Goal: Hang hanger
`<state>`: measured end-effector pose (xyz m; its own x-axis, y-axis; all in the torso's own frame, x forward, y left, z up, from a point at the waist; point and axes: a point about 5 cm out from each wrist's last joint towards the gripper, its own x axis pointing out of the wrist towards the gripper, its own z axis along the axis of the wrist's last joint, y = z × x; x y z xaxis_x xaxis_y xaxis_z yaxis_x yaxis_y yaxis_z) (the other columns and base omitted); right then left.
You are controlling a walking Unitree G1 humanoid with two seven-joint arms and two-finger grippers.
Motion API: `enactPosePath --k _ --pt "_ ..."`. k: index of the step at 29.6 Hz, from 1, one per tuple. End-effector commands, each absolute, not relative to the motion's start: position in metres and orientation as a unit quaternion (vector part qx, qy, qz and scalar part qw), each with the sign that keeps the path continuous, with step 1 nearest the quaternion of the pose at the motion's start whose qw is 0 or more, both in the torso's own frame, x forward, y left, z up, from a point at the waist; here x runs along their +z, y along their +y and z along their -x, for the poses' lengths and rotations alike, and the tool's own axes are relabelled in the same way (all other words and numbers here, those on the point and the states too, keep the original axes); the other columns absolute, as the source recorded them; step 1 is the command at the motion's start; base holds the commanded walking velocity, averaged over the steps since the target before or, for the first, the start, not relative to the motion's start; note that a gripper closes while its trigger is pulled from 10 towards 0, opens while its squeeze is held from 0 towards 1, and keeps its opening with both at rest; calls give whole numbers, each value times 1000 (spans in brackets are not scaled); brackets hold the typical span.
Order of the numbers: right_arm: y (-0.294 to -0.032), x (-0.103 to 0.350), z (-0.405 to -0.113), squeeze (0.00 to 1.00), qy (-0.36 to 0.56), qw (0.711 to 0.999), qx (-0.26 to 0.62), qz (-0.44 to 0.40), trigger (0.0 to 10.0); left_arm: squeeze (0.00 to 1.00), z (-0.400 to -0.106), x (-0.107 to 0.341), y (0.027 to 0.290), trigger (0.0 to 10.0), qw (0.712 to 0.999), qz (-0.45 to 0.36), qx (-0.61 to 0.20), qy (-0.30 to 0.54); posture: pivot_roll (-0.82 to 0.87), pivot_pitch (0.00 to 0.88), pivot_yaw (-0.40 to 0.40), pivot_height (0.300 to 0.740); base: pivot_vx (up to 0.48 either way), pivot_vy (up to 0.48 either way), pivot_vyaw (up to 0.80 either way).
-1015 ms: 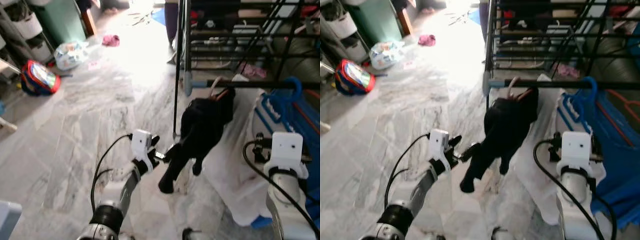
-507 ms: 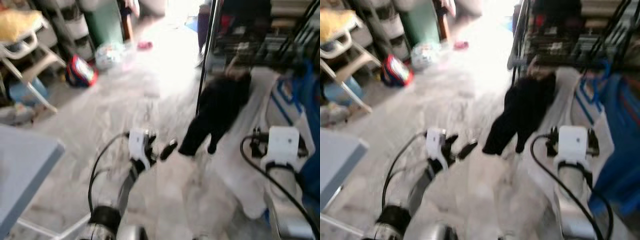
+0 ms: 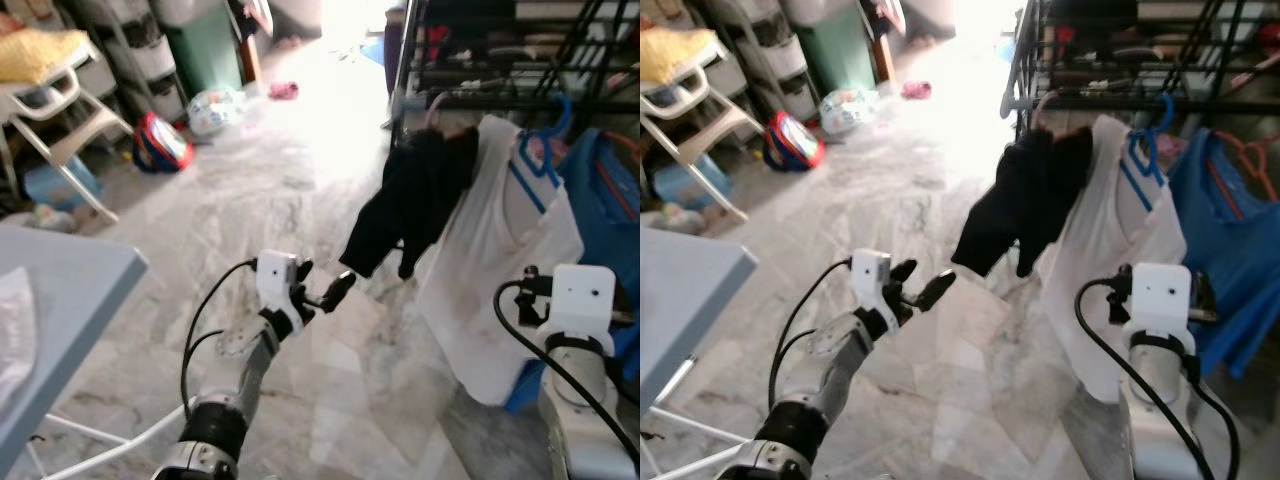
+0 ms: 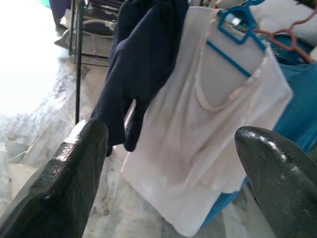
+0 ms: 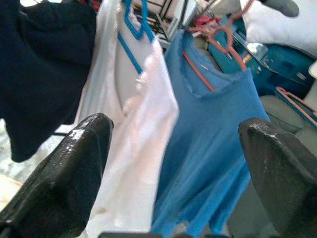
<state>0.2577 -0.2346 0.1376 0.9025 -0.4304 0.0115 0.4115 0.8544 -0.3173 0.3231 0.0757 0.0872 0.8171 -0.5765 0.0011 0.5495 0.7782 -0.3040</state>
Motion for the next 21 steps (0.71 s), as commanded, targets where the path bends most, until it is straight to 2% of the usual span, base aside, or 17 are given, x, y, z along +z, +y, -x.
enactPosePath --k 1,6,9,16,21 --pt "-230 136 -258 0 34 964 -208 164 10000 0 -328 87 88 10000 956 132 -260 35 -171 129 63 740 0 0 0" --pt "-225 132 -259 0 38 966 -188 171 10000 0 -331 87 96 10000 967 117 -225 27 -169 131 63 740 0 0 0" --pt "-211 122 -262 0 47 975 -134 170 10000 0 -333 80 109 10000 977 92 -188 36 -168 131 63 740 0 0 0" --pt "-174 91 -261 0 69 991 -7 114 10000 0 -317 37 139 10000 985 14 -117 125 -148 111 59 740 0 0 0" --pt "-169 65 -260 0 100 990 20 98 10000 0 -303 14 154 10000 979 -22 -97 179 -131 99 57 740 0 0 0"
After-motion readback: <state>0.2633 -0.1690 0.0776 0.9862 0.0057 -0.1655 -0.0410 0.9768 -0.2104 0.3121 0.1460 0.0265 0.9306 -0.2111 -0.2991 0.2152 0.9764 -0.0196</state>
